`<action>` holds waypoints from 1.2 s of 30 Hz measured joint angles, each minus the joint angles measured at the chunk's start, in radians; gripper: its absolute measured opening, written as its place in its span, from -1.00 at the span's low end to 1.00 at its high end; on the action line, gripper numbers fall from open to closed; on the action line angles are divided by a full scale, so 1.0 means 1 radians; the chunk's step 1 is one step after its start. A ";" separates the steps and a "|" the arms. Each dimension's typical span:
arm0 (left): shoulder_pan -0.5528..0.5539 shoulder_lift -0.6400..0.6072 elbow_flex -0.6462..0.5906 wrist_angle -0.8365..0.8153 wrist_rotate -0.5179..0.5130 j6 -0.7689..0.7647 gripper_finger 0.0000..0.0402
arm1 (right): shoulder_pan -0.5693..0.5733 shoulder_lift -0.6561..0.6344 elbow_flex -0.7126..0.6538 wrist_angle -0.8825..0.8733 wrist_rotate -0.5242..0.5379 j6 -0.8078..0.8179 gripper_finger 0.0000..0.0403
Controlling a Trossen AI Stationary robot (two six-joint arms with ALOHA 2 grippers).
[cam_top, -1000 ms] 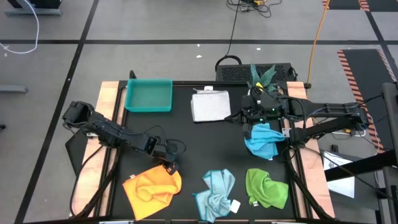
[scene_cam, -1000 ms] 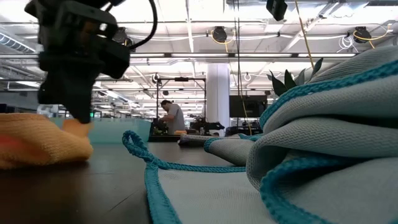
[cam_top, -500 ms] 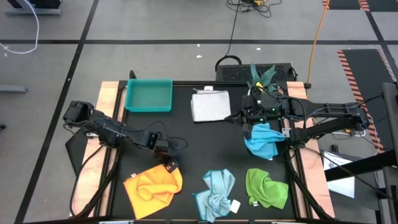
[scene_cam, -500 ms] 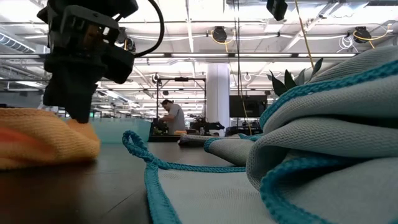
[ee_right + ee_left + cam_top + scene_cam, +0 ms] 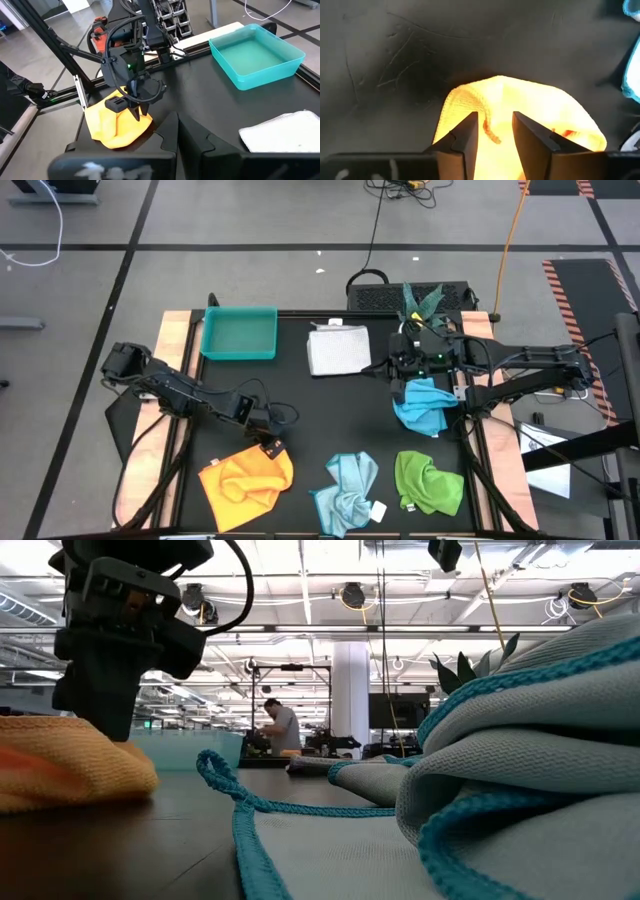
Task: Fold microfiber towels
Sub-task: Fold the orange microfiber towel
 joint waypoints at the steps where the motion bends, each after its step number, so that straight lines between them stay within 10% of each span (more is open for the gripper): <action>1: 0.000 0.000 0.000 0.000 -0.002 -0.003 -0.37 | 0.000 -0.001 0.000 0.000 0.000 0.000 -1.00; 10: 0.000 0.007 0.000 -0.001 0.011 -0.030 -0.38 | 0.000 -0.028 0.000 -0.001 0.000 -0.004 -1.00; 15: 0.000 0.011 0.000 0.043 0.032 -0.002 -0.84 | 0.000 -0.033 0.000 -0.003 0.000 -0.012 -1.00; 36: 0.279 -0.100 0.186 0.203 -0.428 0.315 -0.99 | 0.109 0.076 0.000 -0.099 0.107 -0.019 -1.00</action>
